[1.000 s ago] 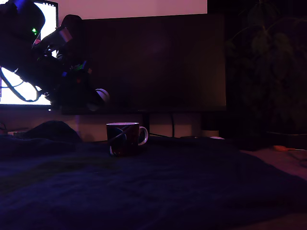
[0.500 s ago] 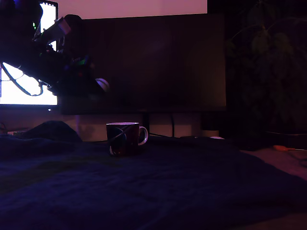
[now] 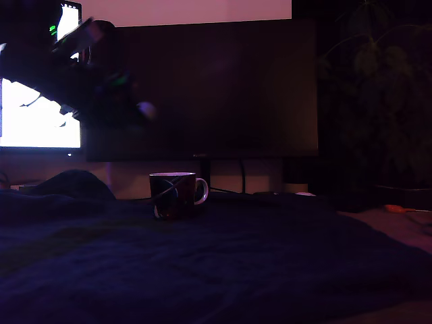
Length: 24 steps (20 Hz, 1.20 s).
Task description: Pick up the coffee capsules on the table and drop them inside the coffee cup
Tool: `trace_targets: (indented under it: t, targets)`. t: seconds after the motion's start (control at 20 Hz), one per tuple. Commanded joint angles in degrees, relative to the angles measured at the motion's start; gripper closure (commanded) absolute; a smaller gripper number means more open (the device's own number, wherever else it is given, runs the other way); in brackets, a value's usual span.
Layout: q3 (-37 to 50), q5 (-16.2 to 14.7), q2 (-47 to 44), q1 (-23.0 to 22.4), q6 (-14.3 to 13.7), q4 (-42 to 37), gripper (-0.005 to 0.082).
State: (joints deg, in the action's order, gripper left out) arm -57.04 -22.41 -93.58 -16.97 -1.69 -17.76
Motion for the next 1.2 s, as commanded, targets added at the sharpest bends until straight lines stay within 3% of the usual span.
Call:
trace_targets:
  t: [0.0, 0.25, 0.7, 1.05, 1.15]
  targets:
    - [-1.73, 0.02, -2.91, -0.37, 0.2, 0.81, 0.0733]
    - [-8.44, -0.02, -8.2, -0.46, 0.2, 6.62, 0.0732]
    - [-23.06, -0.02, -17.79, -1.51, 0.2, 24.2, 0.0732]
    - [-23.76, 0.44, -19.37, -2.32, 0.17, 25.92, 0.0724]
    - [-23.76, 0.46, -19.37, -2.32, 0.2, 26.88, 0.0668]
